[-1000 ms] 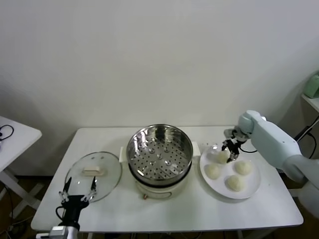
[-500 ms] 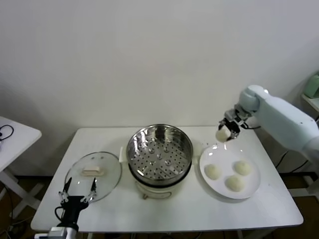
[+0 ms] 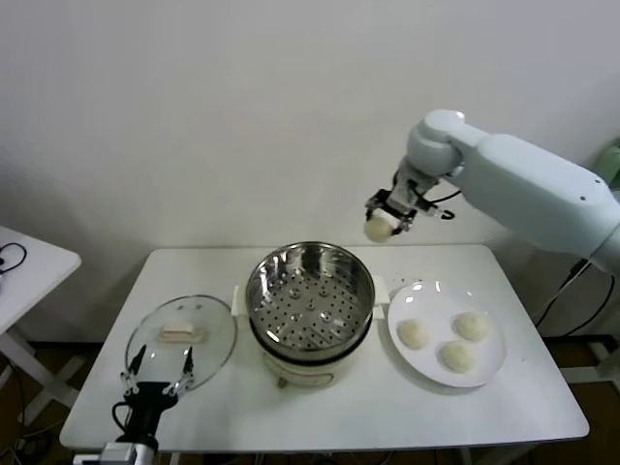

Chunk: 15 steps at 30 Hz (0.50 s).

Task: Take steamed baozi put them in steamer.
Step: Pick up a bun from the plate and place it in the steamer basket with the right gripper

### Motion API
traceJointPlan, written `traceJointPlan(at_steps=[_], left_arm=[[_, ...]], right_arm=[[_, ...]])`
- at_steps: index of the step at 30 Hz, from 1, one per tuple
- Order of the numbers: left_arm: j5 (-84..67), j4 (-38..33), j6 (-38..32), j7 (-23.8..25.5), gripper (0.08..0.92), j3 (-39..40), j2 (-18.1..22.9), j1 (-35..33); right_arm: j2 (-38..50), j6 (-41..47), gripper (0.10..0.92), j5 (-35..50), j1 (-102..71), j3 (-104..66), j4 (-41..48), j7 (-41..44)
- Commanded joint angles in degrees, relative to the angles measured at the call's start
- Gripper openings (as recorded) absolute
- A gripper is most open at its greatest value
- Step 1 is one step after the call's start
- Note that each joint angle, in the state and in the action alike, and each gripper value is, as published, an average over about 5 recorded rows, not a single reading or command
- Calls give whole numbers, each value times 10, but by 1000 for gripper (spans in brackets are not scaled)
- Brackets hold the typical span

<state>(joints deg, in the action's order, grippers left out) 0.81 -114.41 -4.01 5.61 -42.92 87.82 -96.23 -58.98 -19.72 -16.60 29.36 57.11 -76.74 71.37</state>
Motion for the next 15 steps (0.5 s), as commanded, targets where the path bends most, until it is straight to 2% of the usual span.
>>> traceJointPlan(at_steps=[1, 15], left_arm=[[0, -6, 5, 1, 823, 1, -2, -3], [2, -23, 30, 2, 823, -6, -7, 5]], right_arm=[[-75, -19, 637, -38, -7, 16, -43, 0], [-164, -89, 636, -206, -120, -12, 71, -19]])
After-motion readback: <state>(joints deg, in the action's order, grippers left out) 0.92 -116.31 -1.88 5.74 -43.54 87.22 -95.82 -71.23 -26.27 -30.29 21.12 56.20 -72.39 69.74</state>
